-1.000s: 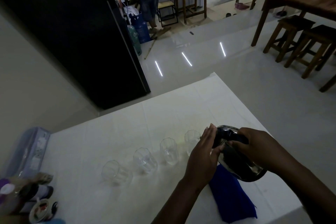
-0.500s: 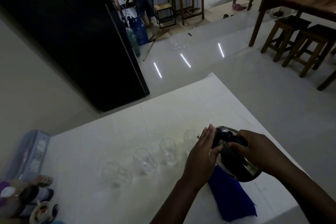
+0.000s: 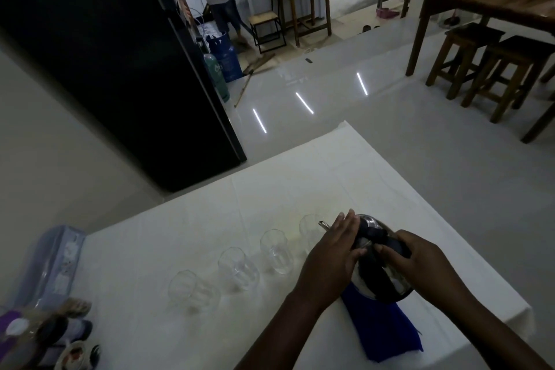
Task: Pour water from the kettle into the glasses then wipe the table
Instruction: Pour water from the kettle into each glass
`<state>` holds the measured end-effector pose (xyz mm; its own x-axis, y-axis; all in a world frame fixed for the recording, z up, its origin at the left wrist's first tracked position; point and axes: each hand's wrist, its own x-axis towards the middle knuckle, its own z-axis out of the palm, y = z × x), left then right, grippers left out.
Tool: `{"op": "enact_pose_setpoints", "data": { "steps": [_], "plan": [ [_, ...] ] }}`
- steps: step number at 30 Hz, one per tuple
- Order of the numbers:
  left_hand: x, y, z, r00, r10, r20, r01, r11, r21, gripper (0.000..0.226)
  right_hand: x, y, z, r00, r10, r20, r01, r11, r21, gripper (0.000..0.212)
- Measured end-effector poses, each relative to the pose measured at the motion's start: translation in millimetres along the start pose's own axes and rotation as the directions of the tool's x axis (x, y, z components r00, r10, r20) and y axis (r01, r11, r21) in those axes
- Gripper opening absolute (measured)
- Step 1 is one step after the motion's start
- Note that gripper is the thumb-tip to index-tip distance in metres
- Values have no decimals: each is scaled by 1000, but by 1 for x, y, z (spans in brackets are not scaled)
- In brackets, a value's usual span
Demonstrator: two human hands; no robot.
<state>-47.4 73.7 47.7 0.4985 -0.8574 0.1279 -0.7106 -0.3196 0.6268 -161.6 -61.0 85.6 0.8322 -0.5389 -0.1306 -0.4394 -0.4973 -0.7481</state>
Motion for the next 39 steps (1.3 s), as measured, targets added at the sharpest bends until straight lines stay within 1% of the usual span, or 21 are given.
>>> {"op": "enact_pose_setpoints", "data": {
  "steps": [4,7,13,17,20,26,30,34,36,39],
  "plan": [
    [10,0,3,997,70,29,-72,994,79,56,-1,14,6,998,24,-63,-20,998,59,13],
    [22,0,6,993,105,61,-112,986,127,53,1,26,11,993,50,-111,-38,994,102,15],
    [52,-4,15,982,105,160,-133,976,175,57,14,47,23,977,125,-174,-78,963,256,17],
    [72,-13,25,964,120,237,-177,955,238,57,30,67,37,969,171,-180,-94,923,372,16],
    [85,-19,30,956,121,266,-194,944,267,59,40,77,48,966,182,-185,-86,896,435,15],
    [98,-29,39,957,113,268,-202,921,333,65,60,93,69,957,205,-205,-82,868,489,17],
    [101,-37,45,954,109,280,-211,907,366,60,67,101,79,962,196,-190,-71,850,521,16],
    [99,-45,52,958,137,251,-225,903,366,59,71,107,84,965,185,-188,-61,850,523,16],
    [96,-51,57,960,168,222,-243,896,372,62,70,110,85,970,172,-174,-60,858,510,15],
    [88,-54,65,956,199,217,-270,886,376,67,66,119,89,978,153,-145,-66,877,476,12]
  ]
}}
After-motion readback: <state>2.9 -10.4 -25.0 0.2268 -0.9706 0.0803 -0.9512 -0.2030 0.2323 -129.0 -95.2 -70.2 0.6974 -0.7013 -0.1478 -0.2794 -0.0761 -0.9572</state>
